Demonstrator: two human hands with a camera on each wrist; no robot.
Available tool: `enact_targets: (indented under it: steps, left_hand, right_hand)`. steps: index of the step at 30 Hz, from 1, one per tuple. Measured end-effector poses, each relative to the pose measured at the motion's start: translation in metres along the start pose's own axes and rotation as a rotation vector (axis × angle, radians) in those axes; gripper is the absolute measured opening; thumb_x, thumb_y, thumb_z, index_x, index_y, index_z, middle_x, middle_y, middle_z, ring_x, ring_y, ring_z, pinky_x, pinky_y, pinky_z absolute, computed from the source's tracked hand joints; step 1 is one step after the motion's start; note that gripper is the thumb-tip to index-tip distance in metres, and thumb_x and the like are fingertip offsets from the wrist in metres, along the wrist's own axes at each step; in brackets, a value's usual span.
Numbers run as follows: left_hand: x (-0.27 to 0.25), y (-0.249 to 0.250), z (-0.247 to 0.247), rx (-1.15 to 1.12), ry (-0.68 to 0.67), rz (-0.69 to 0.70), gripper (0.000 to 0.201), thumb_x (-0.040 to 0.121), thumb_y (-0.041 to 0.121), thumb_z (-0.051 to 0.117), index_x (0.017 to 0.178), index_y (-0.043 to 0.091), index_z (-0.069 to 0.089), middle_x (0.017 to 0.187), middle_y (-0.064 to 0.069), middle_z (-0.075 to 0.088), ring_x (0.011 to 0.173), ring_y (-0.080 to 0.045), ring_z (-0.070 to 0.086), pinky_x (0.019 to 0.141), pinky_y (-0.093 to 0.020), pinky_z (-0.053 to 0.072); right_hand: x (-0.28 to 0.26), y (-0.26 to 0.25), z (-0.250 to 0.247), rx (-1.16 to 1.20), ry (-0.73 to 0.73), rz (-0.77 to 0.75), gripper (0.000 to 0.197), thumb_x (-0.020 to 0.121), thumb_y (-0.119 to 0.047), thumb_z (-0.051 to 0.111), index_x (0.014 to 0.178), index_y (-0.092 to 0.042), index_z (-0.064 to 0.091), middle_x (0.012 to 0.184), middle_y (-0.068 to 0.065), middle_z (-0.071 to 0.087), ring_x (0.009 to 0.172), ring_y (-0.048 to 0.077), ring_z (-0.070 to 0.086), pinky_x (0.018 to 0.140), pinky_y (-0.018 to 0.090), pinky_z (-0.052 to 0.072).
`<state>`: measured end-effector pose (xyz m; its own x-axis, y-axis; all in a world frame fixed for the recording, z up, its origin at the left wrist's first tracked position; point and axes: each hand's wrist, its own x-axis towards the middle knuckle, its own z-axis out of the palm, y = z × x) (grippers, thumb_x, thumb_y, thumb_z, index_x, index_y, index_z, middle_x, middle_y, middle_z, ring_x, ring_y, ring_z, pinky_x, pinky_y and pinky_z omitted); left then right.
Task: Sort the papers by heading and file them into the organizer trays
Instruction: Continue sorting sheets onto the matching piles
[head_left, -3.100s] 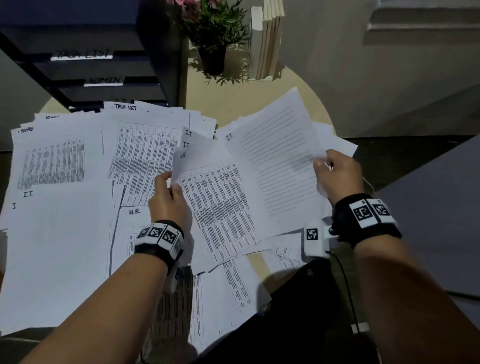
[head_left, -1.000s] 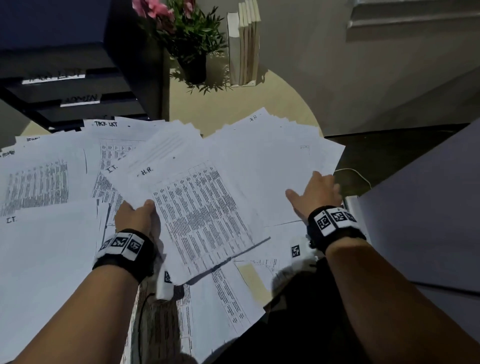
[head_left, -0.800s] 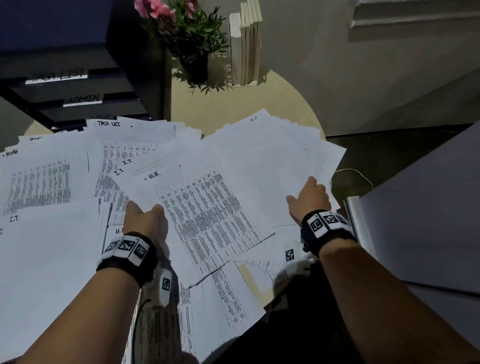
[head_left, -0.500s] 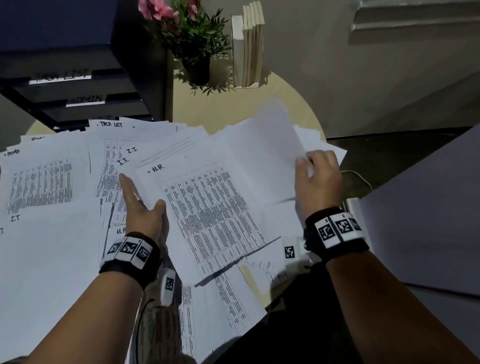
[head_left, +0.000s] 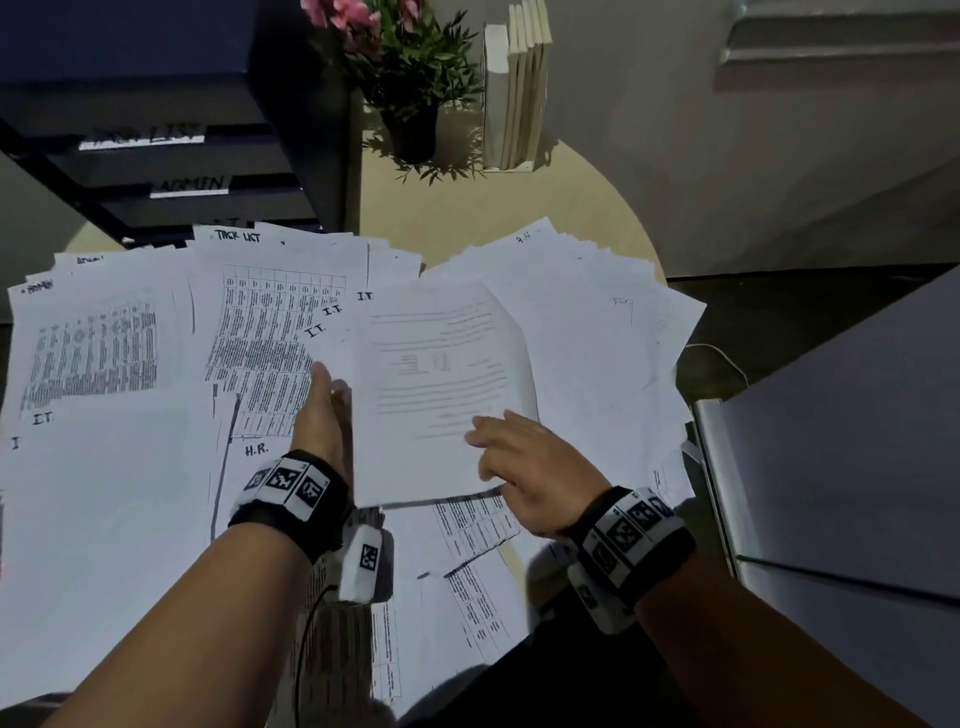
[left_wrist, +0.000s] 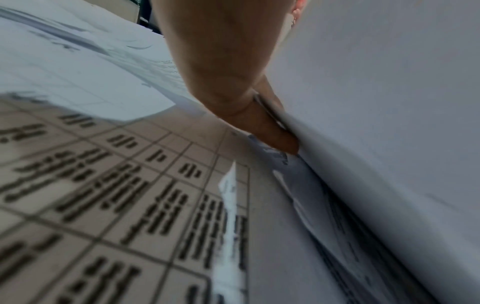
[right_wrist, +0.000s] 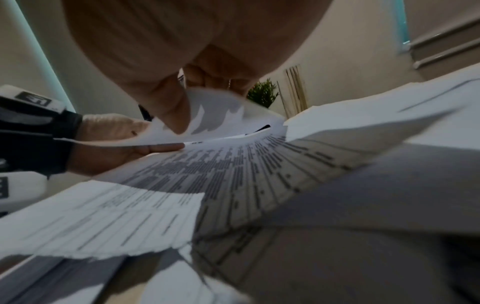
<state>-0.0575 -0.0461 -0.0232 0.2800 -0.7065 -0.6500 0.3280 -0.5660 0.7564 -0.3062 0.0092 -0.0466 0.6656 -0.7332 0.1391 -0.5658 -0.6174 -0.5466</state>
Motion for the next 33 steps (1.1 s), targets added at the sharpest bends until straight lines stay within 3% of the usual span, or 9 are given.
enact_targets:
  steps: [3,6,10,13,17,19,24,29,33]
  left_hand:
    - [-0.003,-0.005,-0.002,0.245,-0.061,0.03,0.029,0.093,0.03,0.065,0.068,0.016,0.058,0.053,-0.004,0.052,0.049,-0.021,0.05,0.049,-0.024,0.042]
    - [-0.003,-0.01,-0.004,0.35,-0.06,0.065,0.016,0.093,0.011,0.062,0.077,0.015,0.063,0.049,-0.007,0.047,0.038,-0.015,0.04,0.045,-0.02,0.035]
    - [-0.014,-0.009,0.0,0.327,-0.036,0.135,0.025,0.092,0.002,0.063,0.073,0.017,0.066,0.054,-0.002,0.061,0.038,-0.013,0.052,0.04,-0.018,0.041]
    - [-0.022,-0.007,0.003,0.344,-0.054,0.214,0.017,0.088,-0.004,0.067,0.078,0.01,0.067,0.068,0.006,0.072,0.059,-0.006,0.067,0.054,-0.017,0.053]
    - [-0.017,-0.007,0.003,0.447,-0.022,0.256,0.012,0.086,0.011,0.074,0.084,0.023,0.072,0.099,0.006,0.071,0.1,-0.015,0.068,0.09,-0.03,0.052]
    - [-0.019,-0.005,0.001,0.59,-0.057,0.323,0.024,0.088,0.004,0.069,0.095,0.026,0.073,0.115,0.007,0.065,0.113,-0.011,0.062,0.098,-0.023,0.044]
    - [-0.033,0.008,0.0,0.755,-0.034,0.51,0.087,0.087,-0.01,0.063,0.152,0.034,0.027,0.143,0.022,0.037,0.12,-0.004,0.045,0.1,-0.022,0.037]
    - [-0.046,0.021,-0.017,0.58,0.054,0.58,0.09,0.083,-0.002,0.071,0.151,0.036,0.027,0.126,0.013,0.051,0.113,-0.004,0.049,0.077,0.0,0.036]
    - [-0.057,0.027,-0.038,0.488,0.069,0.565,0.093,0.079,0.006,0.077,0.145,0.048,0.028,0.127,0.01,0.057,0.109,-0.004,0.056,0.074,-0.003,0.039]
  right_hand:
    - [-0.007,0.003,-0.006,0.073,-0.164,0.076,0.02,0.077,-0.001,0.058,0.092,-0.011,0.066,0.125,0.004,0.062,0.14,0.022,0.041,0.121,0.04,0.018]
    - [-0.006,0.009,-0.01,0.12,-0.028,0.215,0.018,0.089,-0.015,0.058,0.104,-0.018,0.068,0.128,-0.003,0.06,0.138,0.011,0.039,0.119,0.042,0.026]
    - [0.014,0.028,-0.025,0.383,0.32,0.84,0.064,0.091,-0.037,0.061,0.148,-0.024,0.035,0.147,-0.003,0.035,0.136,0.015,0.036,0.115,0.043,0.033]
    - [0.022,0.041,-0.03,0.89,0.354,1.069,0.076,0.083,-0.042,0.069,0.148,-0.026,0.032,0.125,-0.013,0.052,0.121,0.016,0.053,0.108,0.042,0.043]
    - [0.016,0.055,-0.034,0.601,0.437,1.078,0.03,0.086,-0.028,0.063,0.114,-0.018,0.06,0.113,0.002,0.067,0.106,0.024,0.063,0.099,0.047,0.051]
    - [0.009,0.057,-0.036,0.487,0.443,1.059,0.011,0.092,-0.02,0.059,0.102,-0.016,0.06,0.107,0.005,0.067,0.102,0.026,0.063,0.097,0.042,0.051]
    - [-0.001,0.058,-0.046,0.559,0.482,0.972,0.027,0.096,-0.01,0.056,0.122,-0.011,0.061,0.116,0.001,0.066,0.108,0.021,0.061,0.099,0.035,0.048]
    - [0.004,0.057,-0.047,0.893,0.568,0.954,0.023,0.089,-0.014,0.064,0.108,-0.024,0.069,0.115,0.007,0.07,0.11,0.026,0.064,0.102,0.052,0.048]
    - [0.022,0.025,-0.047,1.073,0.469,0.852,0.027,0.093,0.0,0.059,0.115,-0.014,0.069,0.117,0.011,0.071,0.113,0.03,0.065,0.103,0.052,0.047]
